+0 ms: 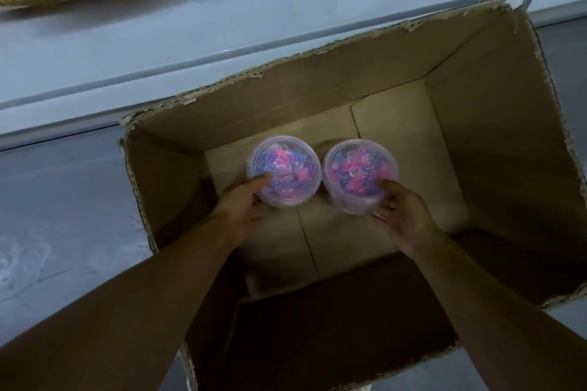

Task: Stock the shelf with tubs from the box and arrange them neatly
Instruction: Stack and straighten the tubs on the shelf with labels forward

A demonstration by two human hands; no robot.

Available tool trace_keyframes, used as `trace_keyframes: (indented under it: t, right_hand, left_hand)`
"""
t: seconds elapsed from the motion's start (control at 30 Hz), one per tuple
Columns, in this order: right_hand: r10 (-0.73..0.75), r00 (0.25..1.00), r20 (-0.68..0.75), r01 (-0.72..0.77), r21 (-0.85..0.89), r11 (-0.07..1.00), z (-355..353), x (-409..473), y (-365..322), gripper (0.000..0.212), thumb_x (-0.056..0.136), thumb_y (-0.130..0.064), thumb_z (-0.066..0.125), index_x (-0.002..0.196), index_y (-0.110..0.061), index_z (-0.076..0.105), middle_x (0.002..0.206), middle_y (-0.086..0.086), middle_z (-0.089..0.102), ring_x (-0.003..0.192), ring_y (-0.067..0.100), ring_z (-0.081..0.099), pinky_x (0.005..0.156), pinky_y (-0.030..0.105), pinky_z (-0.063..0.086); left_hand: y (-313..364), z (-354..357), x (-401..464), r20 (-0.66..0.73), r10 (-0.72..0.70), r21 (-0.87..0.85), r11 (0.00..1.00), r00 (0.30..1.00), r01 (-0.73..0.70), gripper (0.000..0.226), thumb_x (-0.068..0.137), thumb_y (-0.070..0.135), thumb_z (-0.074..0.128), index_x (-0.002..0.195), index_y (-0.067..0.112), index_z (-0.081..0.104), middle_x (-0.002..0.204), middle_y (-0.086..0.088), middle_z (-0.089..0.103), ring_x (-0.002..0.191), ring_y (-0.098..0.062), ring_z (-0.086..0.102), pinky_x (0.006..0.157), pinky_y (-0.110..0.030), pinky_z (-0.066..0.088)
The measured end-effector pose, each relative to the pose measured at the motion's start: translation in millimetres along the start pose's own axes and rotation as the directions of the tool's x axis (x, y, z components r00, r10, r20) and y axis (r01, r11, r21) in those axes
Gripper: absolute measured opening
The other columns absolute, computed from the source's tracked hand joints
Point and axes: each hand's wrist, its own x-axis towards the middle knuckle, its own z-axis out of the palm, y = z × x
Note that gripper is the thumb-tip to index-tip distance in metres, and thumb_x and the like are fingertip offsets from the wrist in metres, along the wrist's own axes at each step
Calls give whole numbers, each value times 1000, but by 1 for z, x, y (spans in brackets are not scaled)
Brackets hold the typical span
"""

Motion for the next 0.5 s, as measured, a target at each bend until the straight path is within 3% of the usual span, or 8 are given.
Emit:
trace_keyframes:
  t: [0.1,0.17,0.23,0.37,0.5]
  right_hand:
    - [-11,999,-40,11,17,1000,7,3,-2,12,85,-23,61,95,-19,55,101,8,60,95,23,60,81,36,50]
    - [-8,999,-49,10,30,1000,12,1,-3,11,85,-26,61,90,-25,52,104,9,58,99,25,58,80,39,51]
    - [-7,999,-50,8,16,1000,18,-4,-6,12,86,-30,60,90,-27,50,104,8,56,102,26,56,82,40,50]
    - [-53,995,-84,49,-52,997,26,-25,-18,10,86,-35,59,88,-29,51,98,3,58,103,26,55,84,39,49]
    - [-157,987,-41,152,-112,982,38,-72,-45,9,88,-38,56,92,-30,57,101,1,63,104,24,59,90,42,50]
  left_hand:
    - [7,12,1,-11,27,-11,1000,1000,-27,66,77,39,71,134,20,44,124,-7,58,100,-20,59,74,-35,47]
    - [8,17,-1,-38,25,-9,1000,999,-26,83,66,48,76,136,22,41,127,-7,57,106,-23,59,64,-31,46]
    - [10,20,-7,-52,22,17,1000,998,-21,80,67,51,75,135,21,43,127,-7,57,108,-23,58,69,-32,47]
    - [18,20,-40,-54,28,0,1000,998,-28,50,82,41,65,124,17,52,118,-7,61,104,-22,59,79,-33,48]
    - [36,15,-94,-80,81,-8,997,994,-82,39,82,45,64,114,25,53,117,-6,62,106,-24,59,91,-42,49]
